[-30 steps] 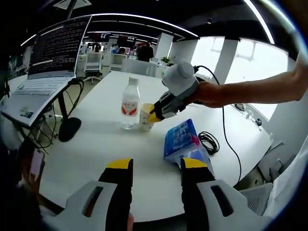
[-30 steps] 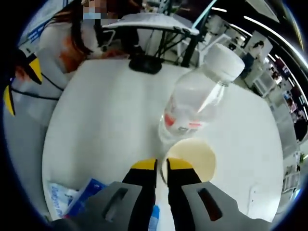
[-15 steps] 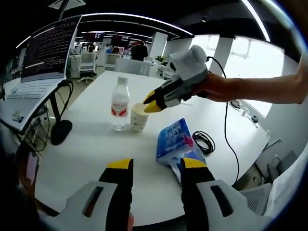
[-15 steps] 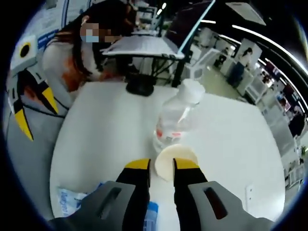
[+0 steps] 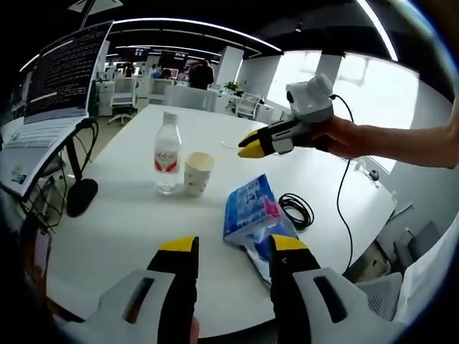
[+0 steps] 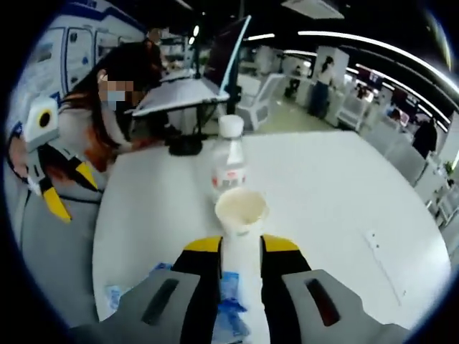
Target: Arrange the tabletop items into an orderly group along one side of the table until the central work area is clear of visible clutter.
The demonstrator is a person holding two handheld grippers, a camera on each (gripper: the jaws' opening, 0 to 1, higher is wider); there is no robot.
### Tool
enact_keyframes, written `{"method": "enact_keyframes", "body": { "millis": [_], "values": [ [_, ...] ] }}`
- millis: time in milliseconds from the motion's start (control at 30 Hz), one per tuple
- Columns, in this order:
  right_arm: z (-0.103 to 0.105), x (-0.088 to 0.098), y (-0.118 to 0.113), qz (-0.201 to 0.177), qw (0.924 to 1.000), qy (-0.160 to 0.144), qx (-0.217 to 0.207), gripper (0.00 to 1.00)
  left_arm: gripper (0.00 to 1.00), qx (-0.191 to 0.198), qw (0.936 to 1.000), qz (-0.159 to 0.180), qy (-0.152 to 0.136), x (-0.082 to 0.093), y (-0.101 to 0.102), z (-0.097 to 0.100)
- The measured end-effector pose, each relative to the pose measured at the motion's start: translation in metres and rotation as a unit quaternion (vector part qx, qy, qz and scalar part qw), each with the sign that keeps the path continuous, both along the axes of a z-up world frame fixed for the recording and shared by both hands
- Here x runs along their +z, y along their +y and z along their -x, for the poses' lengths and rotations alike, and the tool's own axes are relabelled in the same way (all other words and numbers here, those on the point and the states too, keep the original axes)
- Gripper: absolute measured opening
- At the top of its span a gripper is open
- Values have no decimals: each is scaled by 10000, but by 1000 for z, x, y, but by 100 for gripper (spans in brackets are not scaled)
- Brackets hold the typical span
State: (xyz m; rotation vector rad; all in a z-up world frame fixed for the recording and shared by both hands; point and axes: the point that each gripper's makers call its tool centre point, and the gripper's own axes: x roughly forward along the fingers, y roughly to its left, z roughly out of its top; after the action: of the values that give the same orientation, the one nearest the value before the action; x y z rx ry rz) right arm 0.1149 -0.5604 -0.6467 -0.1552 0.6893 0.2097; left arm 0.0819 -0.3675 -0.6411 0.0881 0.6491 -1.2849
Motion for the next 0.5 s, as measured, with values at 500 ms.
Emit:
{"method": "enact_keyframes", "body": {
  "millis": [500],
  "values": [
    [101,-13,-24,-495,9915,-3,-1202,18,37,-279,9995,-135,67,-11,-10,15]
  ]
}}
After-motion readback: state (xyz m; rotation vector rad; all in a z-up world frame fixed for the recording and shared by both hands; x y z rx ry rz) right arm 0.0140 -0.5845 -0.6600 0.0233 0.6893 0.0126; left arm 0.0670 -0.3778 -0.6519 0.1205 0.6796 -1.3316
